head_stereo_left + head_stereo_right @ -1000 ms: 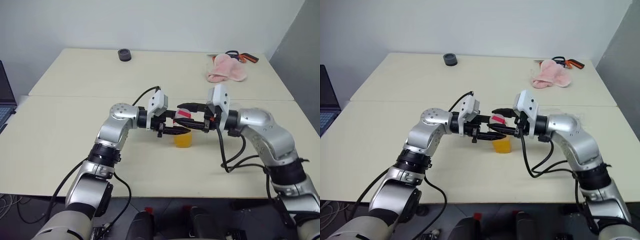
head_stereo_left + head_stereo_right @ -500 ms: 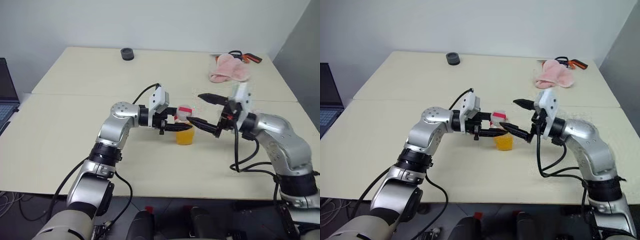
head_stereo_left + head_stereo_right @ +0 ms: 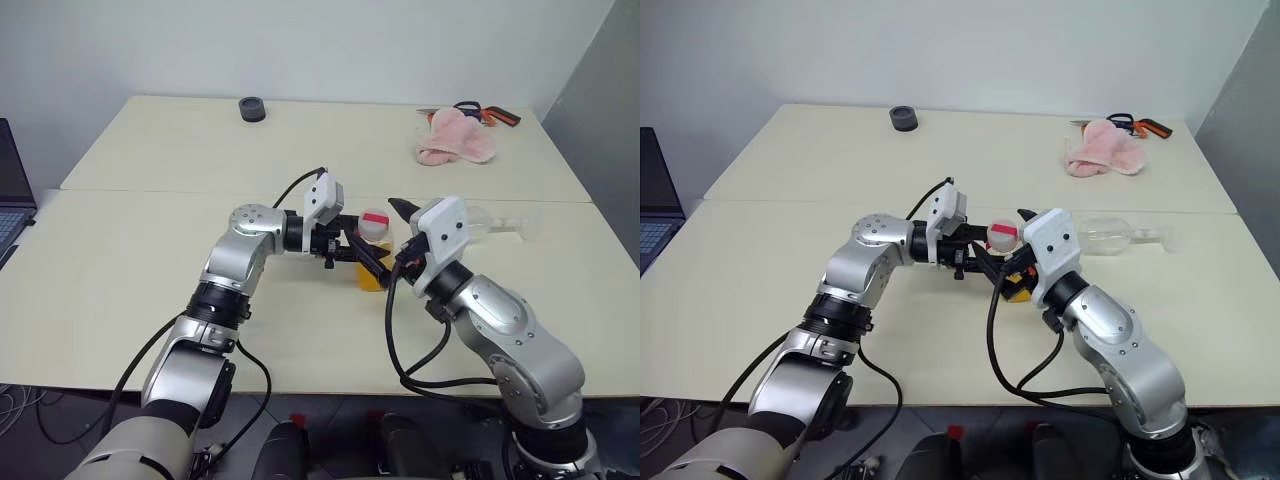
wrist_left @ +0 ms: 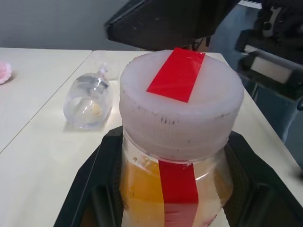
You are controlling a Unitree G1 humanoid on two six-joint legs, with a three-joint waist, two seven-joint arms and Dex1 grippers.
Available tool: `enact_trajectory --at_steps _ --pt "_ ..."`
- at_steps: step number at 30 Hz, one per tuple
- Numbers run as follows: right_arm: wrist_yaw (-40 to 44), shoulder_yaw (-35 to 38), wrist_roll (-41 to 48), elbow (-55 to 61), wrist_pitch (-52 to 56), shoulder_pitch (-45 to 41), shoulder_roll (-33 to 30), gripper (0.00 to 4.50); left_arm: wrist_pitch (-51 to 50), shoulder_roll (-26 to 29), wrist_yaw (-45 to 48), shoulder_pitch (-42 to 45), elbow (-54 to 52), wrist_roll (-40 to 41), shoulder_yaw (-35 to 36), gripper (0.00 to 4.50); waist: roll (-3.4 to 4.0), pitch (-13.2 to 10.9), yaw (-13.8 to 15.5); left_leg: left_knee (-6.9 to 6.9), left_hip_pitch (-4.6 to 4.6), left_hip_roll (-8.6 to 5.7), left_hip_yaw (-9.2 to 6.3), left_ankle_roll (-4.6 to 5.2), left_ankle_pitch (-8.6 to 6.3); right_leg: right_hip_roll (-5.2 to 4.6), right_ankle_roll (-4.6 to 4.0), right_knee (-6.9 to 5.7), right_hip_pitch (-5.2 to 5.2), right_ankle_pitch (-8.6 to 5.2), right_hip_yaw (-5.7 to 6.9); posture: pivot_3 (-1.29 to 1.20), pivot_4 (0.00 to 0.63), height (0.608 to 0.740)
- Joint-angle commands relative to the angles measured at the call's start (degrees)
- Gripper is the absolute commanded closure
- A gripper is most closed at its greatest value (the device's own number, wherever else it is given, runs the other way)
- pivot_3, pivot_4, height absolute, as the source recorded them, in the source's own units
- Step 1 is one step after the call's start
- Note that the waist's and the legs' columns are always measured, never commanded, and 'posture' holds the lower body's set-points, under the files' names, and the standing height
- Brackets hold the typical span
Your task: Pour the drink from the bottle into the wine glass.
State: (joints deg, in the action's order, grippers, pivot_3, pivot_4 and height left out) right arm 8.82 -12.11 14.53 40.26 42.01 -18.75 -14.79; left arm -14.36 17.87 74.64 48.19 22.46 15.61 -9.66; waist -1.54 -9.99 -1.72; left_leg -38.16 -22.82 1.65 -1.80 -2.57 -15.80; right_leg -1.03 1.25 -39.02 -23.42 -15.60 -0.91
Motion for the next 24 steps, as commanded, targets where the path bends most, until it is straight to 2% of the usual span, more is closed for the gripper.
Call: enact_trajectory --at_steps 1,7,10,14,16,19,24 --pt "-0.9 0.3 -1.7 0.5 -1.7 -0.9 1.1 0.00 1.8 -0.3 0.7 2.7 -0.8 0.5 0.2 2.32 0.00 0.0 0.0 0.00 0.00 0.00 0.00 0.00 0.00 0.00 0.00 0.00 0.00 0.00 0.00 0.00 0.150 0.740" --pt "-0.4 1.0 -2.3 -0.8 -1.8 -0.9 2.6 0.00 2.2 0.1 1.0 2.4 -0.8 0.3 0.4 2.32 0.00 0.0 0.0 0.01 0.01 0.00 0.00 0.00 0.00 0.00 0.00 0.00 0.00 0.00 0.00 0.00 0.150 0.740" --pt "0.3 1.2 -2.7 -1.2 -2.5 -1.1 2.5 0.61 2.2 0.3 1.0 2.2 -1.0 0.2 0.4 2.32 0.00 0.0 0.0 0.01 0.01 0.01 -0.01 0.01 0.00 0.00 0.00 0.00 0.00 0.00 0.00 0.00 0.150 0.740" --pt "1.5 1.1 -3.0 -1.4 -3.9 -1.2 2.0 2.04 2.1 0.5 1.0 1.9 -1.2 0.2 0.4 2.32 0.00 0.0 0.0 0.01 0.01 0.01 -0.01 0.01 0.00 0.00 0.00 0.00 0.00 0.00 0.00 0.00 0.150 0.740" --pt "2.3 0.9 -3.1 -1.4 -4.4 -1.1 1.7 2.58 2.1 0.6 1.1 1.9 -1.2 0.2 0.4 2.32 0.00 0.0 0.0 0.01 0.00 0.00 -0.01 0.01 0.00 0.00 0.00 0.00 0.00 0.00 0.01 0.00 0.150 0.740" --pt "4.8 1.0 -1.5 -1.8 -6.0 -1.0 1.7 2.56 2.1 0.7 1.2 1.9 -1.1 0.2 0.4 2.32 0.00 0.0 0.0 0.01 0.01 0.00 -0.01 0.01 0.00 0.00 0.00 0.00 0.00 0.00 0.01 0.00 0.150 0.740" --pt "19.0 4.3 6.2 -7.6 -11.9 -3.3 -2.2 2.56 1.8 1.1 1.9 2.0 -1.4 0.4 0.3 2.32 0.00 0.0 0.0 0.01 0.00 0.00 0.01 0.01 0.00 0.00 0.00 0.01 0.00 0.00 0.01 0.00 0.150 0.740"
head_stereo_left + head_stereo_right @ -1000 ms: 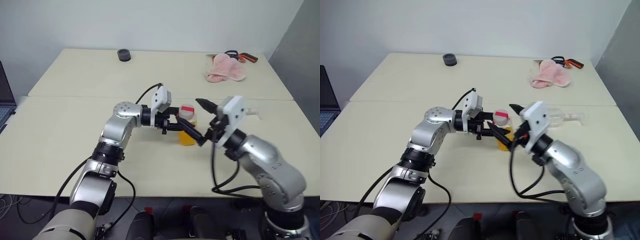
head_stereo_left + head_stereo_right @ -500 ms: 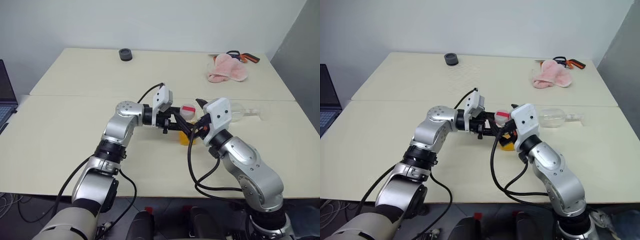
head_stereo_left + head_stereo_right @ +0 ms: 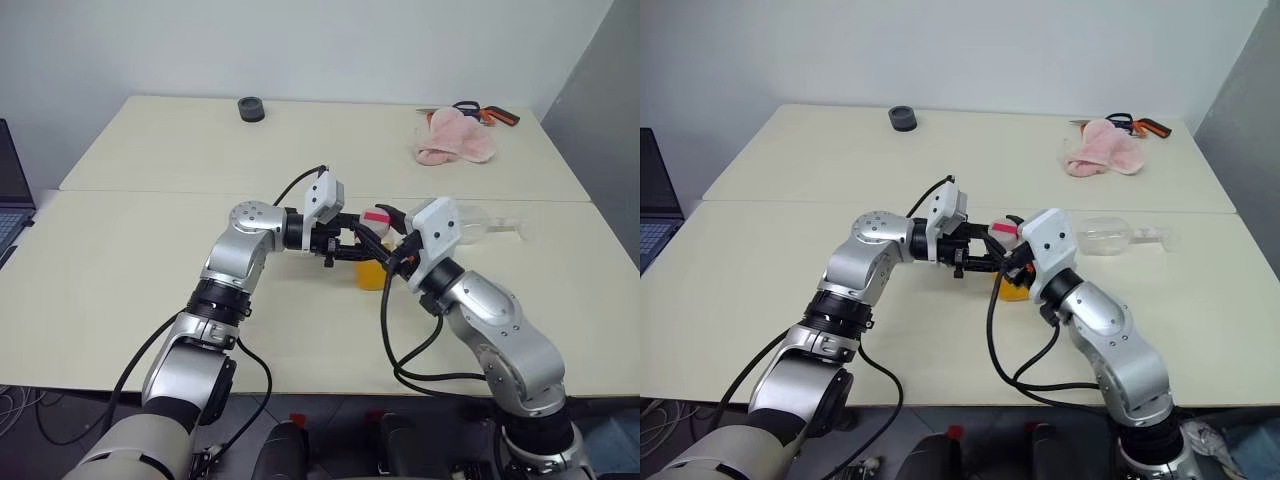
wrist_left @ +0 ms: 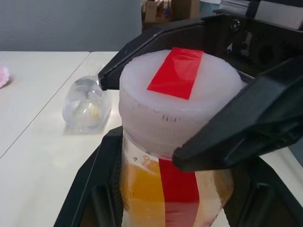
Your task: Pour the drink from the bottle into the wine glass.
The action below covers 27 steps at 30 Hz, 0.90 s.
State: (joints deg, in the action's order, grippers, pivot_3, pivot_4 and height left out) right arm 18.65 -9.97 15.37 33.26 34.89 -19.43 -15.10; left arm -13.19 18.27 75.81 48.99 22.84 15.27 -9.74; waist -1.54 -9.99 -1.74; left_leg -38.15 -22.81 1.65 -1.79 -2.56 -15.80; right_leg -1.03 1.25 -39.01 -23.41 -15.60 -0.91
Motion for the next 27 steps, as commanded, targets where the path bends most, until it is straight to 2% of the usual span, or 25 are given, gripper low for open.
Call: enact_trajectory --at_steps 1,5,7,10,14,16,23,24,27 --pt "14.7 2.7 7.2 -3.7 -5.7 -4.3 -4.3 2.56 0.3 0.9 1.1 1.3 -2.1 0.9 0.3 2.32 0.01 0.0 0.0 0.00 0.00 0.00 -0.01 0.00 0.00 0.00 0.00 0.00 0.00 0.00 0.01 0.00 0.150 0.740" --pt "33.0 2.5 10.1 -17.7 -9.4 -12.1 -12.3 2.56 -1.2 1.9 2.6 1.6 -3.8 1.8 0.4 2.32 0.01 0.0 -0.1 0.00 0.05 0.01 0.03 0.01 0.00 0.01 0.00 -0.01 0.02 0.00 0.00 0.00 0.150 0.740" --pt "37.9 1.7 8.8 -24.4 -12.4 -15.5 -14.0 2.56 -1.7 2.3 3.0 1.7 -4.6 2.0 0.4 2.32 0.02 0.0 -0.1 0.03 0.06 0.03 0.01 0.02 0.00 0.04 -0.01 0.00 0.03 0.01 0.02 0.00 0.150 0.740" --pt "40.5 1.5 7.8 -30.4 -15.0 -18.5 -14.3 2.56 -2.2 2.7 2.9 1.6 -5.3 2.1 0.5 2.32 0.02 0.0 -0.1 0.05 0.07 0.04 0.01 0.02 0.00 0.04 -0.01 0.01 0.02 0.00 0.00 0.00 0.150 0.740" --pt "42.6 2.5 10.7 -29.7 -11.4 -18.7 -15.7 2.56 -2.6 3.0 2.6 1.3 -6.1 2.1 0.5 2.32 0.02 0.0 0.0 0.03 0.01 0.02 0.03 0.01 0.00 -0.03 -0.01 0.02 0.02 0.01 0.02 0.00 0.150 0.740" --pt "41.0 3.9 11.6 -28.4 -10.4 -17.7 -15.9 2.56 -2.7 3.3 2.4 1.2 -6.1 2.1 0.5 2.32 0.02 0.0 0.2 0.00 -0.01 0.00 0.03 0.01 0.00 -0.06 -0.01 0.02 0.01 0.01 0.03 0.00 0.150 0.740" --pt "33.6 10.5 15.5 -18.8 -5.6 -12.5 -16.3 0.17 -2.6 4.1 1.9 0.6 -5.9 2.1 0.5 2.32 0.03 0.0 0.2 -0.01 -0.01 0.01 0.03 0.01 0.01 -0.05 -0.01 0.00 0.01 0.01 0.02 0.00 0.150 0.740" --pt "32.2 11.2 15.9 -16.4 -4.8 -11.2 -16.3 0.00 -2.5 4.2 1.9 0.5 -5.8 2.1 0.5 2.32 0.03 0.0 0.2 0.00 0.00 0.01 0.03 0.01 0.01 -0.06 -0.01 0.00 0.01 0.00 0.01 0.00 0.150 0.740" --pt "27.0 12.7 16.1 -9.3 -3.0 -7.6 -15.9 0.00 -2.4 4.3 1.8 0.4 -5.6 1.9 0.5 2.32 0.03 0.0 0.1 0.01 -0.02 0.02 0.02 0.01 0.01 -0.04 -0.01 0.01 0.01 0.00 0.02 0.00 0.150 0.740"
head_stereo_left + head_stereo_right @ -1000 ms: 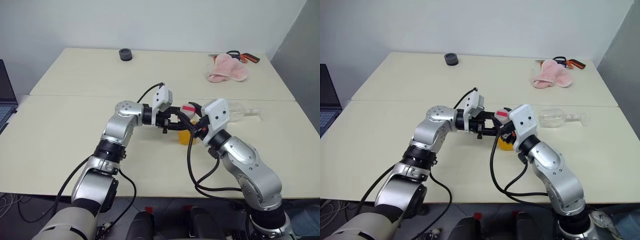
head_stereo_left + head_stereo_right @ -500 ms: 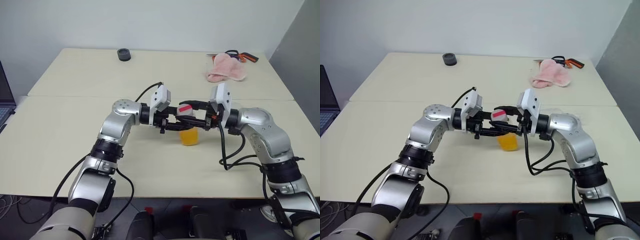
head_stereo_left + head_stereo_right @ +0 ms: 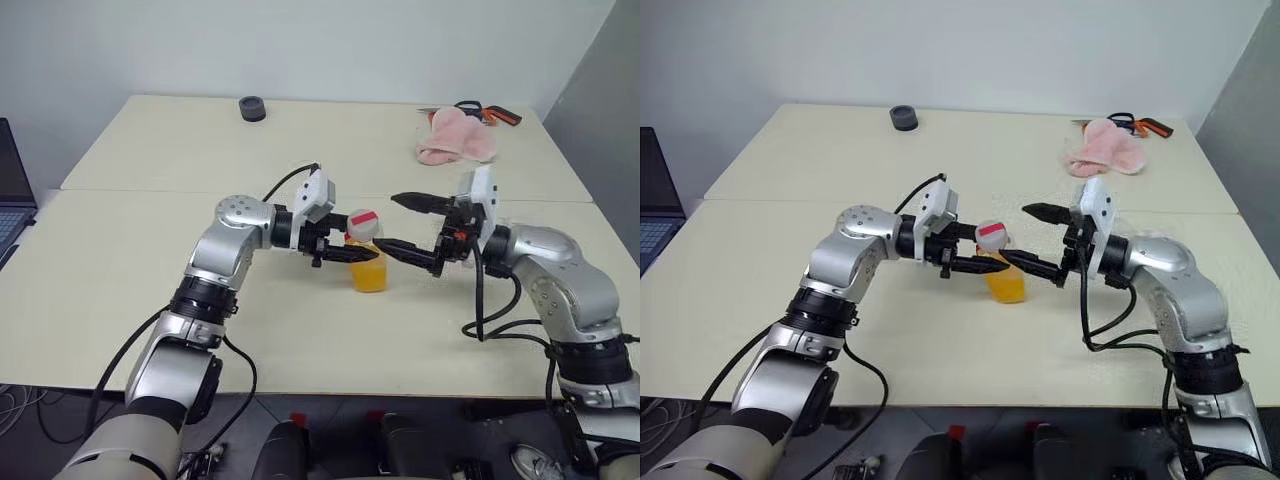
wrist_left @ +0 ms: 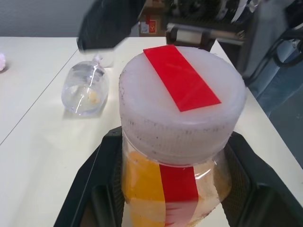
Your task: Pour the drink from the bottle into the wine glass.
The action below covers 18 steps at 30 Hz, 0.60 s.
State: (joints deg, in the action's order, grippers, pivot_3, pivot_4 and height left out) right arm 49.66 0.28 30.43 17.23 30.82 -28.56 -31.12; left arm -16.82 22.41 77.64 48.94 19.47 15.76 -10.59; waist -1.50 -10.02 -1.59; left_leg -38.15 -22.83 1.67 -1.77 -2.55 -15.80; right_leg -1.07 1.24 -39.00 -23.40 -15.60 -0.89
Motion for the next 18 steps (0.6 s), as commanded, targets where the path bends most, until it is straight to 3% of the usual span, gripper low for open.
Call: enact_trajectory --at_steps 1,9,18 --pt "-6.1 2.2 0.1 9.3 1.2 2.6 0.4 0.00 1.2 0.3 0.1 0.4 -2.2 1.4 1.3 2.32 0.00 0.0 0.0 0.00 0.00 0.00 0.00 0.00 0.00 0.00 0.00 0.00 0.00 0.00 -0.01 0.00 0.150 0.740" --pt "-26.8 -4.3 -6.9 20.4 9.4 3.9 9.8 0.00 2.5 0.5 0.9 0.9 0.0 -0.1 0.0 2.33 0.00 0.0 -0.2 0.00 0.05 0.01 -0.03 -0.01 0.01 0.05 0.00 -0.06 0.00 0.00 -0.02 0.00 0.150 0.740" --pt "-34.6 -9.4 -8.2 25.2 17.5 5.1 14.4 0.00 4.9 -0.7 0.5 2.6 3.4 -2.0 -0.8 2.33 0.00 0.0 -0.1 -0.02 0.02 -0.01 -0.02 -0.01 0.01 0.02 0.00 -0.04 0.00 0.00 -0.01 0.00 0.150 0.740"
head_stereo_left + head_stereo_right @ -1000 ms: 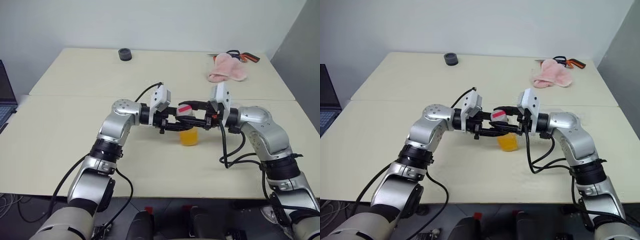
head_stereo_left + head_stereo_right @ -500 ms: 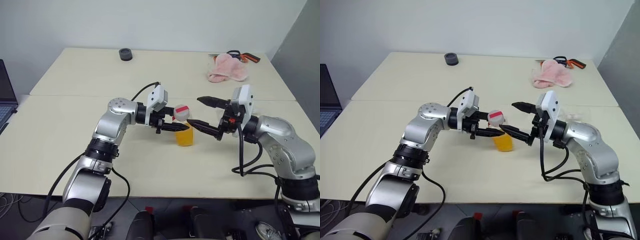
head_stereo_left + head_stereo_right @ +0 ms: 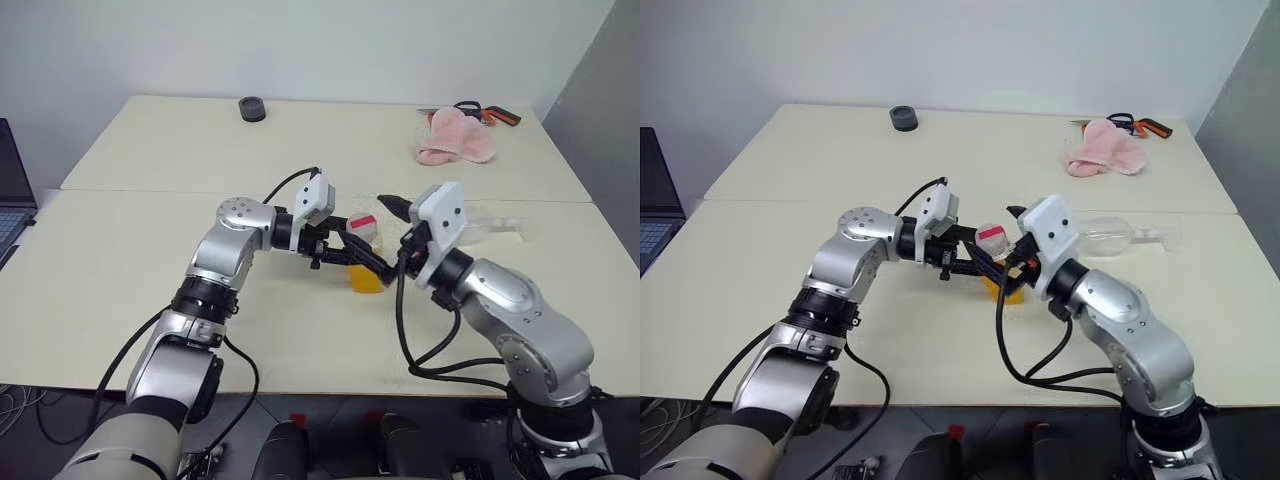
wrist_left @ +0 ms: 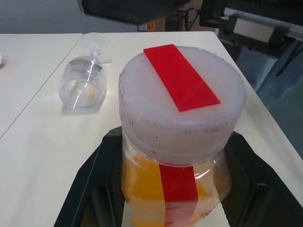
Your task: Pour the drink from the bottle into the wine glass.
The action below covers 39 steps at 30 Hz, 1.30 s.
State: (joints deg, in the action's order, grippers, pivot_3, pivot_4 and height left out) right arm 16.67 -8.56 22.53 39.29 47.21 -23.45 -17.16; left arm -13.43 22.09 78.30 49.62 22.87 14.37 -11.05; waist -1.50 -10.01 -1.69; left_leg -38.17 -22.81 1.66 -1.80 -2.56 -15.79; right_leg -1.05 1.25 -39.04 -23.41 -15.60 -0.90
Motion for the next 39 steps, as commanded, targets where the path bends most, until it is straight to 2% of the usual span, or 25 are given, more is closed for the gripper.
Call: enact_trajectory --at_steps 1,8,11,16,17,21,25,29,32,36,39 --pt "-2.2 -0.9 -0.6 3.1 1.5 0.1 0.8 0.00 1.7 -0.5 -0.1 2.0 0.3 -0.7 -0.4 2.33 0.00 0.0 0.0 0.00 0.00 0.00 0.00 0.00 0.00 0.00 0.00 0.00 0.00 0.00 0.00 0.00 0.150 0.740" --pt "-4.7 -2.5 -4.3 1.2 0.1 -0.1 2.0 0.00 2.0 -0.6 -0.1 1.4 0.1 -1.3 -0.7 2.33 0.00 0.0 0.0 0.00 0.00 0.00 0.00 0.01 0.00 0.01 0.00 0.00 0.00 0.00 0.00 0.00 0.150 0.740" --pt "-4.8 -3.0 -5.5 0.4 -0.7 -0.4 2.3 0.65 1.9 -0.4 -0.1 1.3 -0.1 -1.3 -0.7 2.33 0.00 0.0 0.0 0.00 0.01 0.00 0.00 0.01 0.00 0.01 0.00 0.00 0.00 0.00 0.00 0.00 0.150 0.740" --pt "-4.1 -4.3 -6.7 -0.3 -2.1 -0.3 2.9 2.41 1.6 -0.2 -0.1 1.1 -0.5 -1.3 -0.7 2.33 0.00 0.0 -0.1 0.01 0.01 0.01 0.00 0.01 0.00 0.01 0.00 0.00 0.00 0.00 0.00 0.00 0.150 0.740" --pt "-3.8 -4.5 -6.8 -0.3 -2.4 -0.3 2.9 2.63 1.6 -0.2 0.0 1.0 -0.6 -1.2 -0.7 2.33 0.00 0.0 -0.1 0.00 0.01 0.00 -0.01 0.01 0.00 0.01 0.00 0.00 0.00 0.00 0.00 0.00 0.150 0.740" --pt "-1.8 -4.7 -5.8 -0.8 -3.7 0.0 3.1 2.63 1.3 0.2 0.3 1.0 -0.9 -1.1 -0.7 2.33 0.00 0.0 -0.1 0.01 0.01 0.01 -0.01 0.01 0.00 0.02 0.00 0.00 0.00 0.00 0.01 0.00 0.150 0.740" --pt "7.6 -2.7 -1.4 -4.5 -8.6 0.0 1.0 2.63 0.9 0.9 1.1 1.4 -1.0 -0.8 -0.5 2.33 0.00 0.0 -0.1 0.01 0.01 0.01 0.00 0.01 0.00 0.02 0.00 0.00 0.00 0.00 0.00 0.00 0.150 0.740" --pt "22.4 0.9 2.4 -16.3 -15.8 -4.5 -3.6 2.63 0.5 1.3 1.6 1.8 -1.3 -0.4 -0.1 2.33 0.00 0.0 -0.2 0.03 0.06 0.01 0.04 0.02 -0.01 0.03 0.00 0.00 0.01 0.00 -0.02 0.00 0.150 0.740" --pt "29.3 1.9 4.3 -22.9 -17.7 -7.2 -5.8 2.63 0.1 1.5 1.6 1.7 -2.0 -0.1 0.1 2.33 0.00 0.0 -0.2 0.03 0.09 0.02 0.02 0.03 0.00 0.05 0.00 -0.01 0.02 0.00 -0.01 0.00 0.150 0.740" --pt "33.0 2.8 4.8 -28.7 -19.4 -9.9 -6.5 2.63 -0.4 1.6 1.6 1.5 -2.8 0.2 0.3 2.33 0.00 0.0 -0.2 0.05 0.08 0.02 0.03 0.03 0.00 0.05 -0.01 0.02 0.02 0.00 -0.03 0.00 0.150 0.740" --pt "33.1 3.8 5.8 -28.8 -17.7 -10.7 -7.1 2.63 -0.6 1.8 1.4 1.2 -3.1 0.3 0.5 2.33 0.00 0.0 -0.2 0.05 0.08 0.03 0.02 0.03 0.00 0.04 -0.01 0.01 0.02 0.00 -0.02 0.00 0.150 0.740"
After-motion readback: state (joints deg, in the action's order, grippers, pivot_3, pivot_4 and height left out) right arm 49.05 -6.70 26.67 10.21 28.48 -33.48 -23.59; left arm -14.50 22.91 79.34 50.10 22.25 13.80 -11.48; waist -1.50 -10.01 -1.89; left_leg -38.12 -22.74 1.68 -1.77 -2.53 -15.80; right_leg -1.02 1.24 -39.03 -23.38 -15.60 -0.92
